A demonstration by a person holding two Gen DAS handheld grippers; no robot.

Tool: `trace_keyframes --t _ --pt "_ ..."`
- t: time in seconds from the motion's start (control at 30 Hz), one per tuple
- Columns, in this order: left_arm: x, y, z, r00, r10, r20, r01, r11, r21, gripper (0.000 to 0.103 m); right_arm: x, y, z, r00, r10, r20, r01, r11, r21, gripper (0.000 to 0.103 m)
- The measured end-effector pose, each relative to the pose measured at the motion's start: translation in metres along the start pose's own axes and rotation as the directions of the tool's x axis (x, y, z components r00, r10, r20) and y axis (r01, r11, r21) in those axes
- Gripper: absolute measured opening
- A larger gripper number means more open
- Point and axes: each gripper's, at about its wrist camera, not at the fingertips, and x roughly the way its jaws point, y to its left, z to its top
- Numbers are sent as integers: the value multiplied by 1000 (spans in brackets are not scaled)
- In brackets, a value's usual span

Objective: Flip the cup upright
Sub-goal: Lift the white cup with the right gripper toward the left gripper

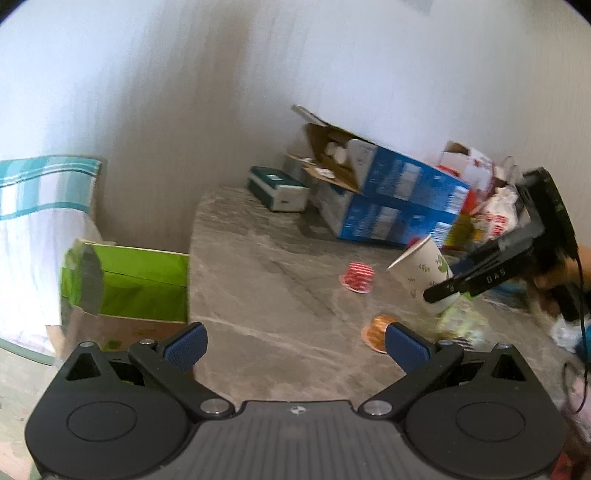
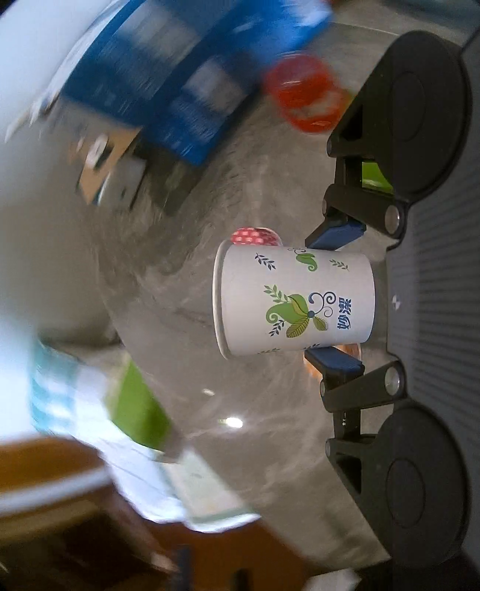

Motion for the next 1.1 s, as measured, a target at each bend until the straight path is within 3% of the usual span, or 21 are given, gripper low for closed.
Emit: trace_keyframes --t 0.13,0.27,0.37,0.53,0.67,0.87,1.1 --pt "-5 -5 -6 995 -84 -47 83 996 -9 103 -28 28 -45 997 71 31 -77 957 281 59" --pt "-8 -5 -15 977 -175 -124 169 984 -59 103 -27 48 -85 987 156 45 -155 825 544 59" --pt "-8 -9 -16 956 -234 -177 220 971 -98 103 -12 60 -104 986 157 49 -152 759 634 59" --pt "-16 -7 -15 945 -254 -207 234 965 -119 103 -1 75 -118 981 172 90 -184 675 715 59" --pt "-14 -4 -12 949 -223 -224 194 970 -145 103 4 86 -118 982 163 98 -182 656 732 59" --pt "14 -7 -11 904 -257 -341 209 963 -171 103 10 97 -123 986 145 84 -161 670 724 59" --pt "34 -20 -16 885 -232 -403 177 969 -170 103 14 96 -129 986 135 100 -165 675 719 60"
